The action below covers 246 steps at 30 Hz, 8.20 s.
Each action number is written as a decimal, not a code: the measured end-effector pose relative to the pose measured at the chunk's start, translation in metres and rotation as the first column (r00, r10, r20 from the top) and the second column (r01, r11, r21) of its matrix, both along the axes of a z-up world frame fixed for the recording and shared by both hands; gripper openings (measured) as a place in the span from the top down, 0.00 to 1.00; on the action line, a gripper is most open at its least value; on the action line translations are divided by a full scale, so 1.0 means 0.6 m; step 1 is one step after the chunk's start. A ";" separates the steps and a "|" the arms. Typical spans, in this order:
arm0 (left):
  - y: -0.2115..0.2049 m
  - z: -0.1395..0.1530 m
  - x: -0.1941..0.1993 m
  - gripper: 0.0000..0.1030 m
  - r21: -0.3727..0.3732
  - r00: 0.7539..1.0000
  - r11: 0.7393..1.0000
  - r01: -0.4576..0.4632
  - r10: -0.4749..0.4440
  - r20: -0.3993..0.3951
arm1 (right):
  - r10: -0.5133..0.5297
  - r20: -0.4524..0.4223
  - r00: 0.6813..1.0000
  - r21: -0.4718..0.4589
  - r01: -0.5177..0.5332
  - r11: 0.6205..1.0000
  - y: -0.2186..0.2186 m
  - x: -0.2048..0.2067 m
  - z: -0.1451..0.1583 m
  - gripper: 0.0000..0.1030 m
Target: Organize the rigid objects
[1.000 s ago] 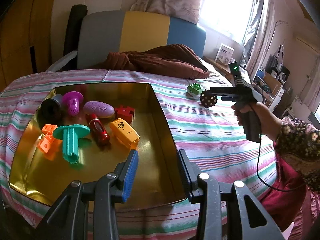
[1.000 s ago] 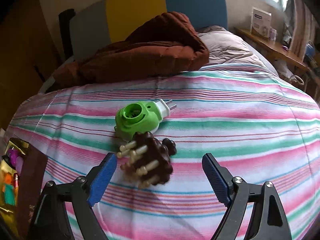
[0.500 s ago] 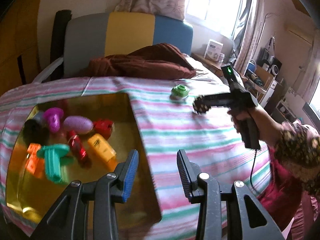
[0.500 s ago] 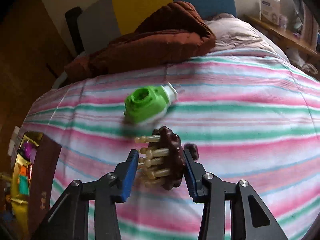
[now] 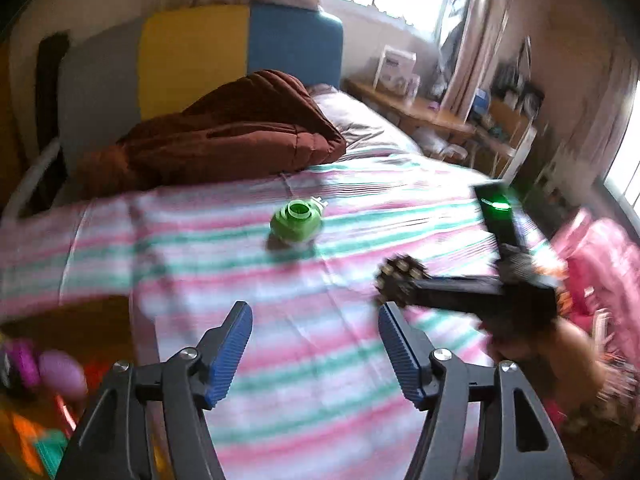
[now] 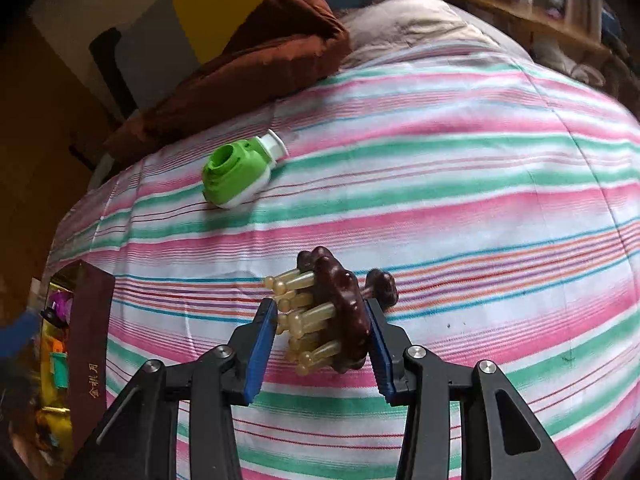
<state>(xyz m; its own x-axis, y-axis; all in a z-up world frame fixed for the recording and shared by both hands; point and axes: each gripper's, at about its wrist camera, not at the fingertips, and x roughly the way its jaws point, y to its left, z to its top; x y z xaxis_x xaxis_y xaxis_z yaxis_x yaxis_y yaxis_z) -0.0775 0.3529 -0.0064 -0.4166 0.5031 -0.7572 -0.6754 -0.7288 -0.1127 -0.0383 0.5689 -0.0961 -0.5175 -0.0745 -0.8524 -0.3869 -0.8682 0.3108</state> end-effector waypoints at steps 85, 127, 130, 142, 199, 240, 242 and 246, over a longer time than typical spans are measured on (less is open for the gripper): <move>-0.285 -0.034 0.146 0.36 0.165 0.976 0.969 -0.186 0.201 -0.084 | 0.060 0.028 0.998 -0.009 -0.060 0.998 -0.015 0.010 -0.012 0.63; -0.565 -0.112 0.075 0.36 -0.016 0.899 0.900 -0.437 0.437 0.031 | 0.085 -0.086 0.993 -0.084 -0.092 0.992 -0.045 0.015 0.009 0.64; -0.576 -0.091 0.089 0.36 0.041 0.861 0.861 -0.508 0.509 -0.016 | 0.106 -0.110 0.988 -0.103 -0.117 0.988 -0.054 0.014 0.016 0.64; -0.518 -0.073 0.120 0.36 0.165 0.891 0.878 -0.450 0.453 0.021 | 0.228 -0.174 0.958 -0.247 -0.267 0.931 -0.151 0.025 0.050 0.64; -0.597 -0.040 0.136 0.36 0.197 0.761 0.742 -0.640 0.648 0.030 | 0.621 -0.015 0.783 0.190 -0.608 0.771 -0.636 0.054 0.059 0.46; -0.607 0.007 0.160 0.36 -0.003 0.598 0.605 -0.796 0.786 -0.156 | 0.350 -0.088 0.932 0.343 -0.302 0.890 -0.622 0.067 0.147 0.00; -0.605 0.007 0.159 0.36 -0.015 0.605 0.610 -0.793 0.782 -0.150 | 0.330 -0.095 0.939 0.342 -0.281 0.897 -0.619 0.066 0.150 0.00; -0.598 0.003 0.158 0.36 -0.054 0.610 0.610 -0.790 0.775 -0.166 | 0.320 -0.114 0.940 0.343 -0.265 0.901 -0.623 0.067 0.159 0.00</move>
